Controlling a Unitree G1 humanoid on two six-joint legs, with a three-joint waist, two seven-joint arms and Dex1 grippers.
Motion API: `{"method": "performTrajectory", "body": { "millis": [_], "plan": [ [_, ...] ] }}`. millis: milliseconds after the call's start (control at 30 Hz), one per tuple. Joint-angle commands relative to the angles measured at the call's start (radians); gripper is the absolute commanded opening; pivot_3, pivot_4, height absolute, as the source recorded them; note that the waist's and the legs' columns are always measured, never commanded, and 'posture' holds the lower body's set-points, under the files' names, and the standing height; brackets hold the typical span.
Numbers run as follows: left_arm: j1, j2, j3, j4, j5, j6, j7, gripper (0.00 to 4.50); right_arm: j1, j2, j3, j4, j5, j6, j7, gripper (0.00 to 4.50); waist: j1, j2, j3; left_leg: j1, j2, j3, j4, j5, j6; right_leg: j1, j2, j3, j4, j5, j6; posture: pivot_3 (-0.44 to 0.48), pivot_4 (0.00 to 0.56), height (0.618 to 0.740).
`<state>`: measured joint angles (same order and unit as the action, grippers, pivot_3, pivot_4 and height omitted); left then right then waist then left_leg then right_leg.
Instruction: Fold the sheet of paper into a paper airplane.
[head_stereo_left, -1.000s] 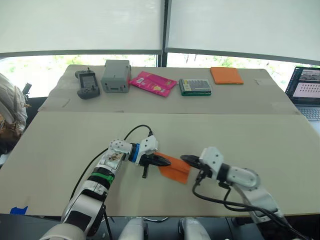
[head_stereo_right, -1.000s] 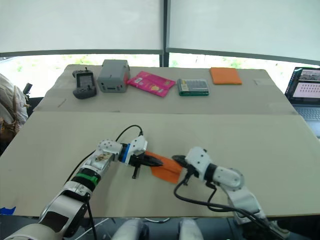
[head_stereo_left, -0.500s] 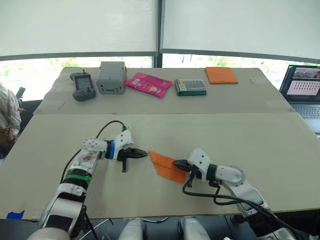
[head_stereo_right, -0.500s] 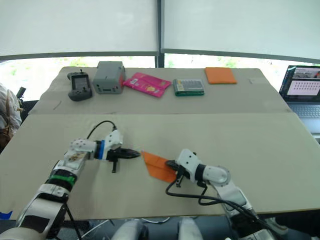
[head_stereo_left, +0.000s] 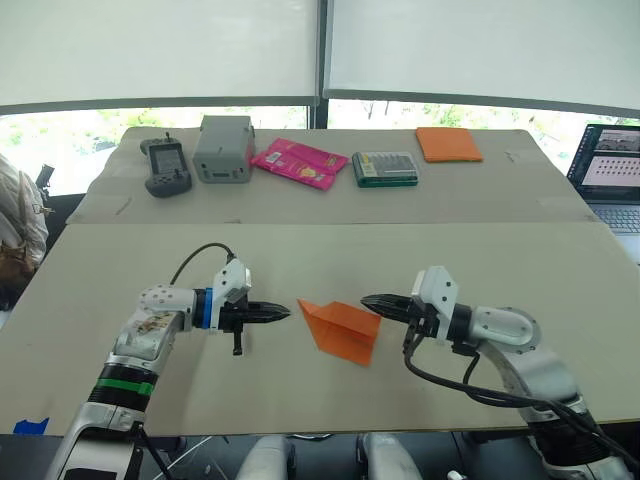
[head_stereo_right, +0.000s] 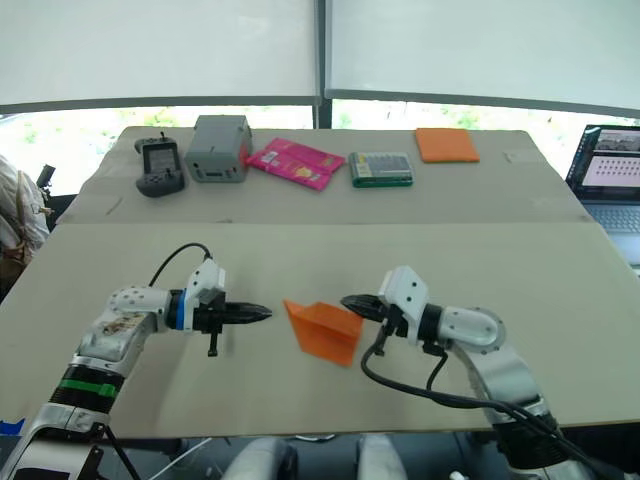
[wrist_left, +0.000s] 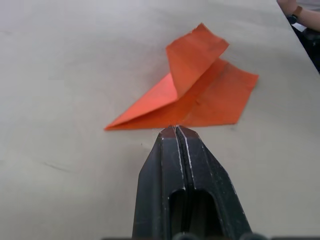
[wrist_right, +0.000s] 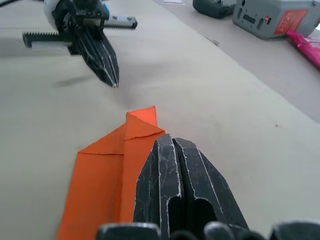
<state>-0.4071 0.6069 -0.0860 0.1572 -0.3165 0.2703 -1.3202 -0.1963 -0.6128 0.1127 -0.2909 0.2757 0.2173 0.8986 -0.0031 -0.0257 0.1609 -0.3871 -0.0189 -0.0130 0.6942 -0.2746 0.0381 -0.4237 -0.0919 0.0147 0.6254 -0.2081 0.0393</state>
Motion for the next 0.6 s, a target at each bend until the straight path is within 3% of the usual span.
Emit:
{"method": "performTrajectory", "body": {
  "millis": [33,167,500,600],
  "plan": [
    [0.02,0.017,0.012,-0.072,-0.028,0.037,0.013,0.0,0.035,-0.02,0.015,-0.044,-0.049,-0.083,0.014,1.32,0.0,0.0,0.0,0.0,0.0,0.0,0.0,0.0,0.0,0.001,0.0,0.0,-0.001,0.0,0.0,0.0,0.15,0.74],
    [0.041,0.029,0.006,-0.115,-0.022,0.06,0.026,0.0,0.092,-0.028,0.062,-0.037,-0.165,-0.158,-0.024,2.66,0.0,0.0,0.001,0.0,0.0,0.001,0.0,0.0,0.0,0.0,0.0,0.0,-0.001,0.0,0.0,0.0,0.15,0.74],
    [0.036,0.028,0.006,-0.123,-0.025,0.079,0.04,0.0,0.099,-0.006,0.101,0.076,-0.338,-0.314,-0.128,2.66,-0.001,0.0,0.001,0.0,0.0,0.001,0.0,0.0,0.0,0.0,0.0,0.001,0.0,0.0,0.0,0.0,0.15,0.74],
    [0.026,0.022,0.008,-0.118,-0.03,0.082,0.045,0.0,0.084,-0.002,0.094,0.1,-0.355,-0.349,-0.146,1.88,-0.001,0.0,0.001,0.001,-0.001,0.001,0.0,0.0,0.0,0.0,0.0,0.001,0.0,0.0,0.0,0.0,0.15,0.74]
  ]
}}
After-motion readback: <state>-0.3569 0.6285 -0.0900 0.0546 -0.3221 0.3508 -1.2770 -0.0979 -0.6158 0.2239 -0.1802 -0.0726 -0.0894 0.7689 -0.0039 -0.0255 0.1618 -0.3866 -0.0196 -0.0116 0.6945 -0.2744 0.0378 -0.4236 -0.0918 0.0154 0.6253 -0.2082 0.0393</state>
